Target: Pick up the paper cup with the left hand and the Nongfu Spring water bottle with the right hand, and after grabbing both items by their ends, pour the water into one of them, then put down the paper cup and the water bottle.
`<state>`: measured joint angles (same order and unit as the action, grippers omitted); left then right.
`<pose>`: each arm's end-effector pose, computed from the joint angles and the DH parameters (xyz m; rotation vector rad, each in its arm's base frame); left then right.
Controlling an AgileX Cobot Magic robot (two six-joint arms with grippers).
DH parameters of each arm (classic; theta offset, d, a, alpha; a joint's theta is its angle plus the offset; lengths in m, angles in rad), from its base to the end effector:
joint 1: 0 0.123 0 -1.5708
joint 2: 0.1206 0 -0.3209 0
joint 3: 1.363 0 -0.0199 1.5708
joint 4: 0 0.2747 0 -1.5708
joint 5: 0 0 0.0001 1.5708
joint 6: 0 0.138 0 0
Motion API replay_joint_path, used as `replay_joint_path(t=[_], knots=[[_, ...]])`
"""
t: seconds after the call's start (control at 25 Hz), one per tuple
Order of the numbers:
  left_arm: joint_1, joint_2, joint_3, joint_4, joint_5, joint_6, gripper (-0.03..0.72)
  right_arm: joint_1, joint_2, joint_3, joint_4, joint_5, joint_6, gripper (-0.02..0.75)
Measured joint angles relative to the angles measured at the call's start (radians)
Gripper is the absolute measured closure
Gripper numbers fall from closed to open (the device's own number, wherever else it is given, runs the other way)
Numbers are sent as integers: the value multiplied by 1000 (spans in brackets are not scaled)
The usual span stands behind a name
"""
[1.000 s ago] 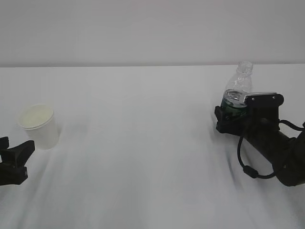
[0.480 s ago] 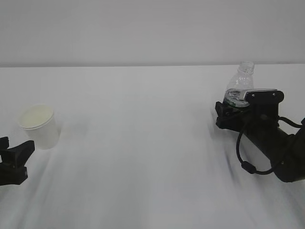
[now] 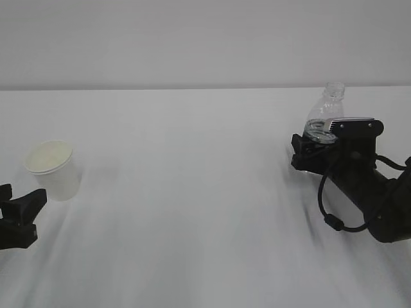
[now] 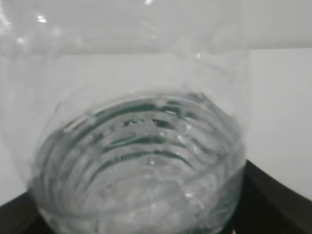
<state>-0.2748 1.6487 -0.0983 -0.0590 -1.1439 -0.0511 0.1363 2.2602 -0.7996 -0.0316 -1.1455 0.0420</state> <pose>0.2362 -0.0589 0.1232 0.1518 1.8886 -0.1883 0.4355 0.0637 0.0475 -0.1172 1.7973 0.1439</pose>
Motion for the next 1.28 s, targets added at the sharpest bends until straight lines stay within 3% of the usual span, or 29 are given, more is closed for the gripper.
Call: replay_joint_path(t=[0.96,1.28], knots=[[0,0,0,0,0,0,258,0,0,-3,4,-1,-4,305],[0,0,0,0,0,0,267,0,0,-3,4,-1,-6,314]])
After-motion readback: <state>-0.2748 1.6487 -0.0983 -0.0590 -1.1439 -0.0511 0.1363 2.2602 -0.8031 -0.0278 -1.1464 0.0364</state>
